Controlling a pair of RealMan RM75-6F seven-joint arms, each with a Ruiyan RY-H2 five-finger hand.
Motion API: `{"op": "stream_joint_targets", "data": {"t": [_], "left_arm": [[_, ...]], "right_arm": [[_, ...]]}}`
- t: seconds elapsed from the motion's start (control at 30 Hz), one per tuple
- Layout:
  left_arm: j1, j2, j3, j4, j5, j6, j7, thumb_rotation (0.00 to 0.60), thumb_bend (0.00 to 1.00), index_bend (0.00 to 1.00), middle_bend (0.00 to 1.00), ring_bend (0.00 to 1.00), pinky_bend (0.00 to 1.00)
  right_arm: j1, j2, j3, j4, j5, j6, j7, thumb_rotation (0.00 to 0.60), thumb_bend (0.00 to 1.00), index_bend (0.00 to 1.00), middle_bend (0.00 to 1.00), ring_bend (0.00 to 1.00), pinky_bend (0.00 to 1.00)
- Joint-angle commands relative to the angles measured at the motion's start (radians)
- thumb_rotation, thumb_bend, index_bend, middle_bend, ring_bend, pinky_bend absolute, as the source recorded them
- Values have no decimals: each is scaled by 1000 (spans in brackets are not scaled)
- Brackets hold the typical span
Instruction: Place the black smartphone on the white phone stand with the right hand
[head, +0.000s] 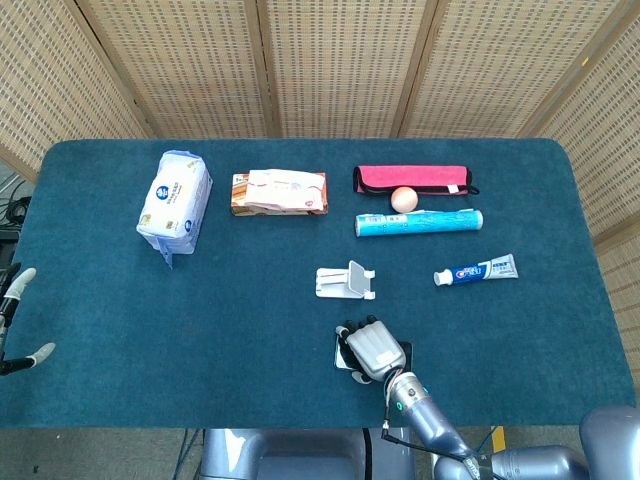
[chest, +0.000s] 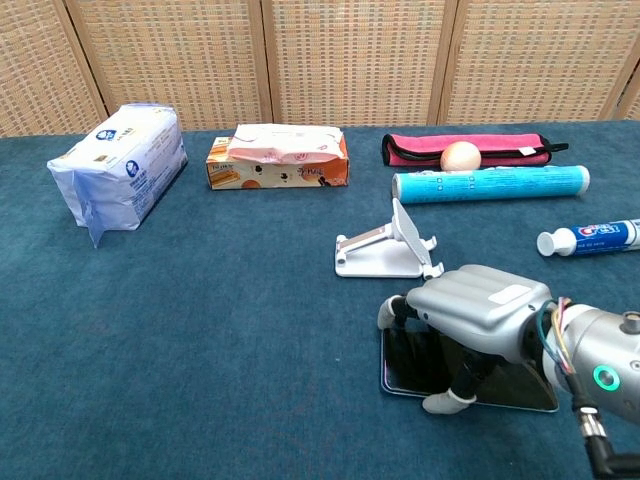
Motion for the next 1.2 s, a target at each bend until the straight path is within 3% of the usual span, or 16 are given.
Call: {"op": "stream_joint_targets", "data": {"t": [0.03, 0.27, 0.67, 0.77, 0.93, 1.2], "left_arm": [[0, 0, 0, -1, 0, 0, 1, 600, 0, 0, 0, 0, 0], [0, -1, 0, -3, 1, 2, 4, 600, 0, 0, 0, 0, 0], [0, -2, 1, -1, 1, 2, 4, 600, 0, 0, 0, 0, 0], [-2, -4, 1, 0, 0, -2, 7, 600, 0, 0, 0, 0, 0], [-5, -5, 0, -2, -7, -10, 13, 600, 0, 0, 0, 0, 0], [-26, -9, -13, -10, -51, -53, 37, 600, 0, 0, 0, 0, 0]], "right_arm": [[2, 10, -5, -4, -18, -6, 32, 600, 466, 364, 506, 455, 247], [-6, 39, -28, -19, -111, -8, 114, 600, 466, 392, 533, 462, 247], [-54, 100, -34, 9, -432, 69, 420, 600, 466, 395, 544, 462, 247], [-67, 135, -11, 29, -527, 121, 565, 600, 466, 395, 545, 462, 247], [-62, 173, 37, 74, -593, 154, 771, 600, 507, 395, 544, 462, 247], [-34, 193, 165, 243, -613, 197, 1204, 600, 512, 395, 539, 462, 247]]}}
